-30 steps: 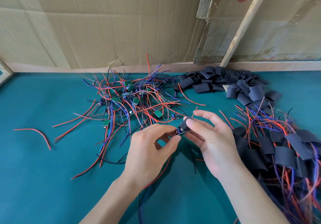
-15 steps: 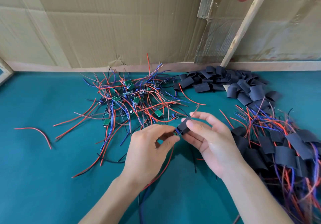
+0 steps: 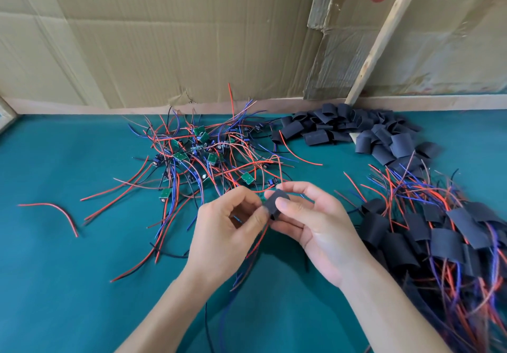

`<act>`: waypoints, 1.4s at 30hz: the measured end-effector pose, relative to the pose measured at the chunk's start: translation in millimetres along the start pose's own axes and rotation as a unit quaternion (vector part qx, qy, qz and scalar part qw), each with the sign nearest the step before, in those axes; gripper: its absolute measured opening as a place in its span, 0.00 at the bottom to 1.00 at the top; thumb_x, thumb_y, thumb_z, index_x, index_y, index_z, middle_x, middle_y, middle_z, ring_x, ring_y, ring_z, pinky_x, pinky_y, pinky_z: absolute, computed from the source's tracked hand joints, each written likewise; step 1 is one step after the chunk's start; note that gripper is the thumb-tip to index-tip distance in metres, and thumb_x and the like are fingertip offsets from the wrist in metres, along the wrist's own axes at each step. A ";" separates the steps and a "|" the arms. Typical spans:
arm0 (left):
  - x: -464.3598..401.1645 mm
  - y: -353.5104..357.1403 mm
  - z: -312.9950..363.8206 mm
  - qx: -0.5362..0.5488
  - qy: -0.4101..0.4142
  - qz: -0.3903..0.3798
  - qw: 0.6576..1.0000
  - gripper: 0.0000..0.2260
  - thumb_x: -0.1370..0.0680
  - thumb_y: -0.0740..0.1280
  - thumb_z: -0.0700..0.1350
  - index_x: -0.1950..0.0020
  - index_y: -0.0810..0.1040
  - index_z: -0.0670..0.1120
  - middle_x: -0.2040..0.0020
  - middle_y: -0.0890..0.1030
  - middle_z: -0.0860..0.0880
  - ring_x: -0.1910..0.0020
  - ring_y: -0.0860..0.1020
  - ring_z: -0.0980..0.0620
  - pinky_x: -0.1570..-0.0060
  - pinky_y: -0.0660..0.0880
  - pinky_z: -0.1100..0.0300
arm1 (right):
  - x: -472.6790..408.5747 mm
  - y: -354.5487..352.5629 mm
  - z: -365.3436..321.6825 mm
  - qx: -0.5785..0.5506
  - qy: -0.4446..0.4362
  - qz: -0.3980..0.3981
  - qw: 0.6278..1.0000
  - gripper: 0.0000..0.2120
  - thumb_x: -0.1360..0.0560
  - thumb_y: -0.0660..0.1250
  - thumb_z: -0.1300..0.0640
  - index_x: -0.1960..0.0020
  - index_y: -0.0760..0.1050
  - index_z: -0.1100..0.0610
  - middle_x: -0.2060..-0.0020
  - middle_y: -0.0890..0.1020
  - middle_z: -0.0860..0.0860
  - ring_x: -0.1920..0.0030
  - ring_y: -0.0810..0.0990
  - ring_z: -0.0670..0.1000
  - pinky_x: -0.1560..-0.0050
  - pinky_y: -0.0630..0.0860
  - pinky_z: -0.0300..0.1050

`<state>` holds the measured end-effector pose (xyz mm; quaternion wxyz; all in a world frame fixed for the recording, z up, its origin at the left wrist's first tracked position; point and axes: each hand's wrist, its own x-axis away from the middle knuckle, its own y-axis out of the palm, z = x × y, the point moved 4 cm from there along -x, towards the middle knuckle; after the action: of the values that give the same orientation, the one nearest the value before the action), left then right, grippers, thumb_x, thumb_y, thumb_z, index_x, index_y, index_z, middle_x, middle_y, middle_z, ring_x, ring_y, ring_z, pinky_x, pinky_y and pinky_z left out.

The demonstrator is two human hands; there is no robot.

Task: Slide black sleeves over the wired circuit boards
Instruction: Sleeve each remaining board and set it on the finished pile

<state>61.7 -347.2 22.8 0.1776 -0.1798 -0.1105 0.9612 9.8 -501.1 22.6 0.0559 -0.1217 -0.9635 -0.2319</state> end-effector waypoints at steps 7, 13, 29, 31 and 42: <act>-0.1 1.8 8.9 -0.006 0.009 -0.059 0.998 0.05 0.27 0.72 0.51 0.56 0.80 0.52 0.61 0.83 0.55 0.62 0.80 0.54 0.61 0.76 0.63 | 5.1 -5.8 -20.6 0.054 -0.022 0.052 0.997 0.08 0.32 0.73 0.63 0.54 0.79 0.59 0.52 0.87 0.63 0.59 0.86 0.55 0.61 0.83 0.43; -1.1 5.5 -8.4 -0.284 0.076 -0.044 0.955 0.13 0.19 0.67 0.47 0.34 0.78 0.52 0.44 0.76 0.55 0.45 0.76 0.52 0.45 0.75 0.56 | 47.2 -74.6 -103.6 0.380 -0.106 0.204 0.896 0.09 0.33 0.71 0.52 0.54 0.81 0.52 0.61 0.88 0.54 0.59 0.87 0.57 0.59 0.82 0.49; 3.2 13.4 -1.8 -0.362 0.128 -0.043 0.922 0.03 0.23 0.70 0.37 0.51 0.81 0.42 0.51 0.74 0.47 0.54 0.75 0.46 0.51 0.75 0.53 | -72.6 -106.7 -174.7 0.722 -0.016 0.218 0.656 0.04 0.29 0.75 0.55 0.59 0.81 0.47 0.51 0.87 0.52 0.44 0.82 0.58 0.41 0.78 0.51; 1.1 8.0 2.4 -0.303 0.112 0.005 0.947 0.04 0.24 0.72 0.38 0.51 0.82 0.44 0.52 0.75 0.50 0.58 0.76 0.50 0.53 0.73 0.60 | -92.9 -114.2 -157.3 0.750 0.018 0.228 0.620 0.05 0.28 0.74 0.51 0.53 0.80 0.47 0.41 0.83 0.57 0.38 0.79 0.62 0.37 0.77 0.53; -9.0 0.0 -14.9 0.131 -0.121 0.025 0.984 0.07 0.23 0.74 0.42 0.61 0.83 0.42 0.66 0.82 0.41 0.68 0.81 0.49 0.67 0.79 0.59 | -127.8 -136.4 -124.6 0.787 -0.019 0.302 0.538 0.06 0.26 0.72 0.52 0.52 0.79 0.52 0.46 0.82 0.61 0.45 0.81 0.66 0.54 0.74 0.50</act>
<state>75.4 -348.4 12.0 0.1613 -0.0403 0.0000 0.9861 103.9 -702.8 53.0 0.1776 -0.3165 -0.6649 0.6528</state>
